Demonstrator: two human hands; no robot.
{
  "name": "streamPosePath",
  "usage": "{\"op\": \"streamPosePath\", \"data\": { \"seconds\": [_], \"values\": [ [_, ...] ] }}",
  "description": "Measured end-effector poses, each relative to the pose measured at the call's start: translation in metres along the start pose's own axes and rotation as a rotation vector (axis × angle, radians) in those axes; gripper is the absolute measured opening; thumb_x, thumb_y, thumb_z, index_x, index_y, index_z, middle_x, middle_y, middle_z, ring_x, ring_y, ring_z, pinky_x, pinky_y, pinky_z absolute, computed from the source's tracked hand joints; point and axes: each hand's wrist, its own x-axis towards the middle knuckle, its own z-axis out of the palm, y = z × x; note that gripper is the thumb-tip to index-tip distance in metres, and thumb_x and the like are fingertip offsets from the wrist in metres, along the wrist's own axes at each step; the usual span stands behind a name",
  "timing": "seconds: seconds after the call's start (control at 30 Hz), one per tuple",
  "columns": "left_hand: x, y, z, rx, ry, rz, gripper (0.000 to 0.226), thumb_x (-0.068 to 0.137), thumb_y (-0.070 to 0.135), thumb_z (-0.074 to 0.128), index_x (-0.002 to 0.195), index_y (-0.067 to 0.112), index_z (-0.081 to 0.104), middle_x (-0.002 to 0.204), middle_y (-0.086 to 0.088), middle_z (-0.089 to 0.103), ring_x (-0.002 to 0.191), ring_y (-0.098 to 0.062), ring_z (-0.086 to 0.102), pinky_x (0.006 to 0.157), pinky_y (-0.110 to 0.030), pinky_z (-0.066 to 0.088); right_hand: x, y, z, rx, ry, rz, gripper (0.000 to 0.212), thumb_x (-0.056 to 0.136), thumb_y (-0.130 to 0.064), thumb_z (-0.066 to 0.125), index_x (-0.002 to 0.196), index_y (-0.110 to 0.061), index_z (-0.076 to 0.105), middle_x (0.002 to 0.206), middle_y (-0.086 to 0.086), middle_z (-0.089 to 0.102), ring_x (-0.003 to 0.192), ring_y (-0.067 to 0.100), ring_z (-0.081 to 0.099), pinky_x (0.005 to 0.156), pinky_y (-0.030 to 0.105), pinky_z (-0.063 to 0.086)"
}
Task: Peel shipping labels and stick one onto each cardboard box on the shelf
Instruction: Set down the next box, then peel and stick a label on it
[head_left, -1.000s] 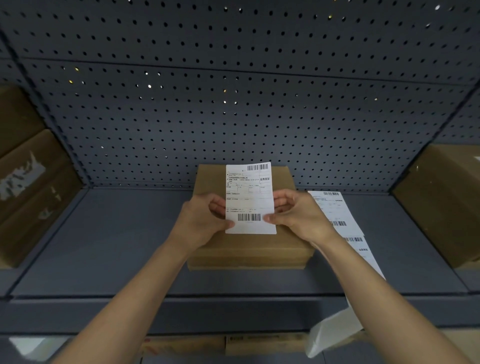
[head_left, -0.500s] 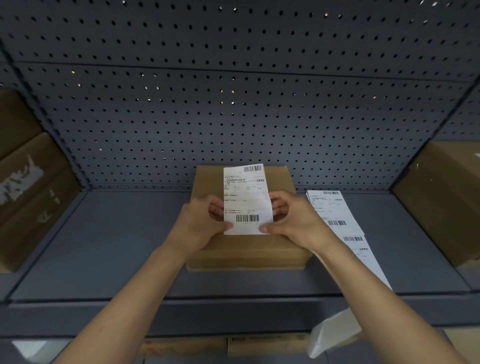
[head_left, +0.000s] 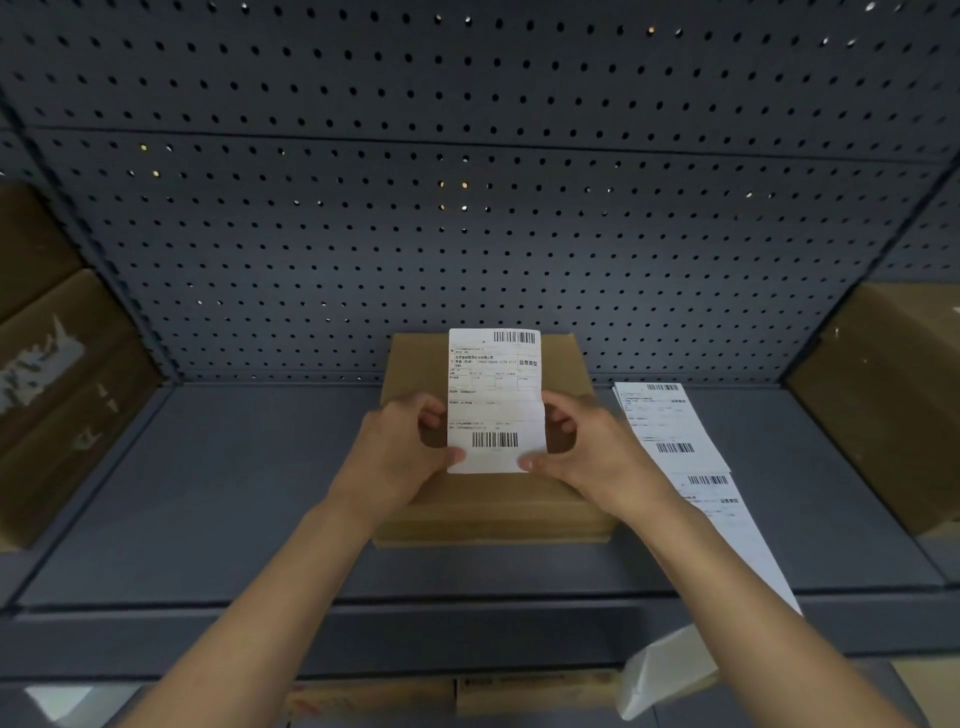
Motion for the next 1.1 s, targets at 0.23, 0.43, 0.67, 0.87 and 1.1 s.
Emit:
{"op": "streamPosePath", "data": {
  "seconds": [0.23, 0.43, 0.67, 0.87, 1.1],
  "values": [
    [0.0, 0.0, -0.003, 0.178, 0.054, -0.022, 0.073, 0.069, 0.047, 0.083, 0.134, 0.029, 0.054, 0.136, 0.003, 0.055, 0.128, -0.027, 0.042, 0.106, -0.048, 0.037, 0.004, 0.006, 0.001, -0.12, -0.006, 0.021, 0.087, 0.072, -0.042, 0.082, 0.147, -0.038, 0.039, 0.134, 0.003, 0.052, 0.125, 0.028, 0.045, 0.105, 0.043, 0.04],
    [0.001, -0.006, -0.003, 0.13, 0.018, -0.049, 0.098, 0.076, 0.054, 0.076, 0.153, 0.018, 0.028, 0.16, -0.001, 0.023, 0.147, -0.026, 0.015, 0.118, -0.047, 0.02, 0.008, 0.008, -0.001, -0.177, 0.029, 0.045, 0.091, 0.081, -0.051, 0.073, 0.155, -0.029, 0.026, 0.151, -0.002, 0.038, 0.141, 0.023, 0.026, 0.114, 0.037, 0.026],
    [0.018, -0.016, 0.006, 0.111, 0.014, -0.052, 0.099, 0.081, 0.063, 0.066, 0.155, 0.014, 0.022, 0.165, -0.003, 0.01, 0.151, -0.025, 0.004, 0.12, -0.043, 0.016, 0.024, 0.015, 0.003, -0.297, 0.017, 0.025, 0.081, 0.09, -0.062, 0.053, 0.154, -0.02, 0.027, 0.16, 0.002, 0.024, 0.149, 0.024, 0.013, 0.119, 0.039, 0.015],
    [0.041, -0.016, 0.008, 0.113, 0.048, -0.06, 0.085, 0.081, 0.063, 0.066, 0.146, 0.014, 0.04, 0.158, -0.01, 0.025, 0.145, -0.034, 0.02, 0.116, -0.048, 0.028, 0.047, 0.017, 0.003, -0.339, 0.038, 0.055, 0.074, 0.093, -0.062, 0.048, 0.152, -0.02, 0.032, 0.161, 0.005, 0.023, 0.148, 0.028, 0.015, 0.117, 0.043, 0.017],
    [0.067, -0.012, 0.008, 0.131, 0.084, -0.109, 0.083, 0.082, 0.063, 0.064, 0.146, 0.016, 0.04, 0.152, -0.013, 0.03, 0.139, -0.037, 0.028, 0.108, -0.051, 0.037, 0.075, 0.016, 0.004, -0.355, 0.08, 0.106, 0.068, 0.095, -0.058, 0.047, 0.15, -0.019, 0.037, 0.158, 0.008, 0.027, 0.143, 0.032, 0.023, 0.115, 0.045, 0.02]
  ]
}}
